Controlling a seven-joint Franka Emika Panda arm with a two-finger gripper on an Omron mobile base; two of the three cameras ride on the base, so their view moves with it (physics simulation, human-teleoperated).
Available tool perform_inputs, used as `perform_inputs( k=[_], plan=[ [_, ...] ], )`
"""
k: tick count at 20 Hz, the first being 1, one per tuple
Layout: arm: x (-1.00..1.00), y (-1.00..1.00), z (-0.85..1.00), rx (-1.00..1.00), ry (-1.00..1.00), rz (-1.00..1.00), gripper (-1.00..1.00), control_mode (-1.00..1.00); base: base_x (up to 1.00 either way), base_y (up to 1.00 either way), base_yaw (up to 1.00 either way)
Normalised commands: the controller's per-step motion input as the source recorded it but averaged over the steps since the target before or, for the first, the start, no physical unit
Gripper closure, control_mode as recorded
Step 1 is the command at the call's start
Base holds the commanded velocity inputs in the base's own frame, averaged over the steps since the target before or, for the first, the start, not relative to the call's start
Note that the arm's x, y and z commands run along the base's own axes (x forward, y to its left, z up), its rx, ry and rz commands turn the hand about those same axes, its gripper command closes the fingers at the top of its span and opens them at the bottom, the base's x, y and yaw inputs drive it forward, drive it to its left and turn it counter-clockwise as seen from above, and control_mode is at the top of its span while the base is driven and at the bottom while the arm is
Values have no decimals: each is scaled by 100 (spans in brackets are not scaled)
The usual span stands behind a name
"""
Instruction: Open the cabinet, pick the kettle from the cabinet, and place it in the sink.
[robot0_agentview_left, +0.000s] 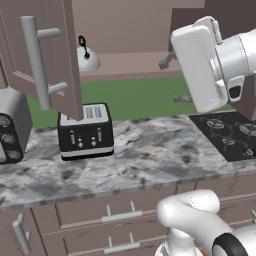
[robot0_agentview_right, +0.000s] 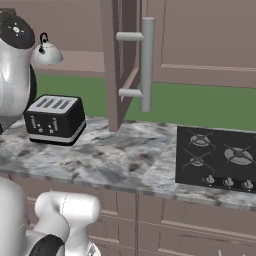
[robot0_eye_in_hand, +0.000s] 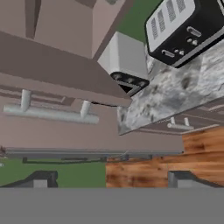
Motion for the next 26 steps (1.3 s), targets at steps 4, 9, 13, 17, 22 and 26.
perform_inputs(
  k=[4, 9, 13, 17, 22, 26],
  plan=[
    [37, -11, -15, 0, 20, 0, -100, -100, 0, 0, 0],
    [35, -2, -22, 0, 5, 3, -100, -100, 0, 0, 0],
    [37, 5, -24, 0, -2, 10, -100, -100, 0, 0, 0],
    [38, 15, -22, -1, -11, 12, -100, -100, 0, 0, 0],
    [41, 26, -14, 0, -17, 8, -100, -100, 0, 0, 0],
    [41, 29, -1, 0, -6, 0, -100, -100, 0, 0, 0]
  ],
)
